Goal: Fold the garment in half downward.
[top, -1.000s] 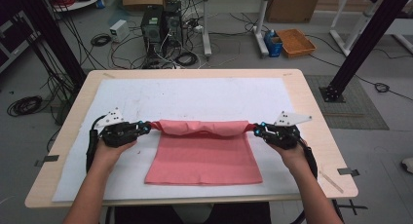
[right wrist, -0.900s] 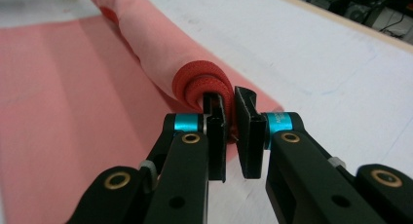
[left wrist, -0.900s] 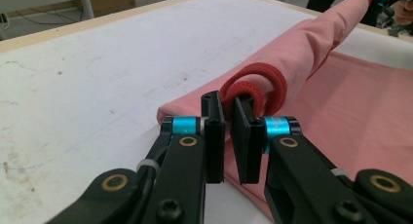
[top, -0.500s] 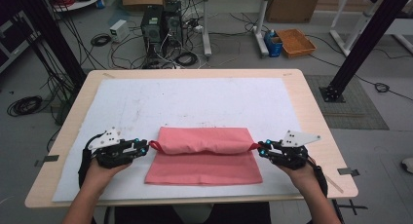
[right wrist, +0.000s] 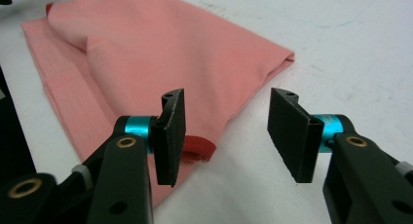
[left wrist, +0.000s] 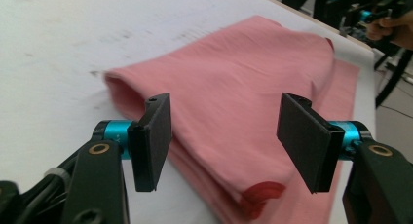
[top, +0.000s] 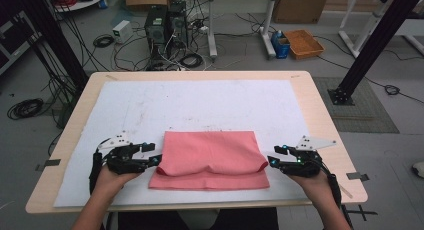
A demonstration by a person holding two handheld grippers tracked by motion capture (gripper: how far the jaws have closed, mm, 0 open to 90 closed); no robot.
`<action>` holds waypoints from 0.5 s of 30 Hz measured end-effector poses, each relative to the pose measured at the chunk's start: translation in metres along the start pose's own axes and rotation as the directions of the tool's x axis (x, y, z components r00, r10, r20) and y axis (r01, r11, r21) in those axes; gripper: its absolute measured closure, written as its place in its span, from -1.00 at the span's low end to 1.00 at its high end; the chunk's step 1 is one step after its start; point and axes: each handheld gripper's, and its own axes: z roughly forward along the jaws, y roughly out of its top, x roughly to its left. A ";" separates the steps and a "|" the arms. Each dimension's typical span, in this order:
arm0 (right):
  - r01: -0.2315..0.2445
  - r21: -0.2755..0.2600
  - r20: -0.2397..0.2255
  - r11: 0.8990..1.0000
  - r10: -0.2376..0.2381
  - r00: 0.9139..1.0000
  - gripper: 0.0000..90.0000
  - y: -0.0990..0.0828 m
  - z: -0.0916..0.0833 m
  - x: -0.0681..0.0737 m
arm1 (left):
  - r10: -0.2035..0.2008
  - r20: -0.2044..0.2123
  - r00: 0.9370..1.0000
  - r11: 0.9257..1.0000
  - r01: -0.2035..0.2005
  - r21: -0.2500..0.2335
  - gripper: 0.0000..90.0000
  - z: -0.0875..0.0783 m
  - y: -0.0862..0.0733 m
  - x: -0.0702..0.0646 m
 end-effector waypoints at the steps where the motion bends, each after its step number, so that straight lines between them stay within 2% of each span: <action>1: 0.000 0.011 -0.002 1.000 0.000 1.000 0.05 0.000 0.003 0.001 | 0.003 0.006 1.000 1.000 -0.003 0.021 -0.16 0.004 -0.002 -0.002; 6: -0.016 0.085 -0.036 0.996 0.019 0.999 0.05 -0.002 0.019 0.005 | -0.019 0.016 1.000 0.996 0.018 0.086 -0.15 0.014 -0.008 -0.004; 8: -0.015 0.110 -0.047 0.994 0.020 0.999 0.09 -0.003 0.024 0.007 | -0.009 0.016 1.000 0.993 0.007 0.114 -0.11 0.016 -0.010 -0.006; 11: -0.005 0.132 -0.068 0.991 0.014 0.998 0.28 -0.004 0.028 0.007 | 0.005 0.014 1.000 0.990 -0.007 0.139 0.07 0.017 -0.013 -0.008; 13: 0.007 0.146 -0.086 0.989 0.005 0.996 0.54 -0.005 0.030 0.008 | 0.014 0.004 1.000 0.987 -0.015 0.161 0.24 0.016 -0.015 -0.009; 14: 0.007 0.146 -0.086 0.989 0.005 0.996 0.54 -0.005 0.030 0.008 | 0.014 0.004 1.000 0.987 -0.015 0.161 0.27 0.016 -0.015 -0.009; 15: 0.040 0.145 -0.101 0.989 -0.026 0.995 0.80 -0.006 0.030 0.011 | 0.016 0.001 1.000 0.985 -0.016 0.170 0.38 0.016 -0.015 -0.010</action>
